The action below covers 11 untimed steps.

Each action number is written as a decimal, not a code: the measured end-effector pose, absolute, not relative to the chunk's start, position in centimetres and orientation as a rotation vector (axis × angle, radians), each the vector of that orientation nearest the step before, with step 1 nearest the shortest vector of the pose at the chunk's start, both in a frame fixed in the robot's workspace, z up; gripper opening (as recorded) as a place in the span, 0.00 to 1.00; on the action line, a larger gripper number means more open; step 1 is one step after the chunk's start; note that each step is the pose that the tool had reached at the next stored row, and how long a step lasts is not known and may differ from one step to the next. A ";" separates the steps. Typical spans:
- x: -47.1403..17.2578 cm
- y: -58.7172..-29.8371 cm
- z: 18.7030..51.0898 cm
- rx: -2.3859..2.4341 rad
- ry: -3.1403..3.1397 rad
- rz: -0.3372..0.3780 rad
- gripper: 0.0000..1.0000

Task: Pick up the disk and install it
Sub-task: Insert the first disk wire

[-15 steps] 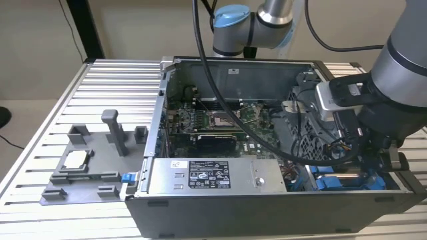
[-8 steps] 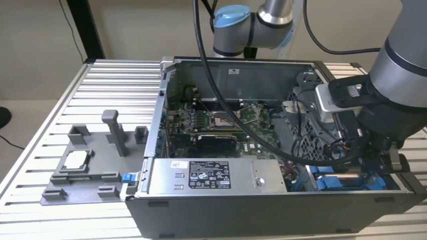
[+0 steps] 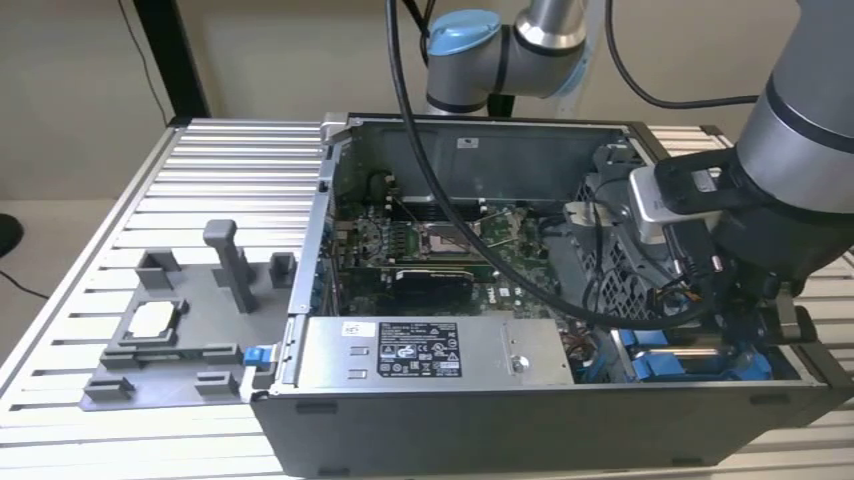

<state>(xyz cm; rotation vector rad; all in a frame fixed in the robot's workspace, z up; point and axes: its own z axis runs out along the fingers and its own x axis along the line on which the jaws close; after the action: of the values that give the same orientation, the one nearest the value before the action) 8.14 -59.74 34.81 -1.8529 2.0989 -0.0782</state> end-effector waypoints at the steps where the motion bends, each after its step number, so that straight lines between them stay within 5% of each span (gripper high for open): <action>1: 8.1 -59.7 34.8 -1.853 2.099 -0.078 1.00; 11: 8.1 -59.6 34.6 -1.853 2.099 -0.079 1.00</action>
<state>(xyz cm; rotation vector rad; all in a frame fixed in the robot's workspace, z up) 8.14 -59.65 34.60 -1.8528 2.0986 -0.0788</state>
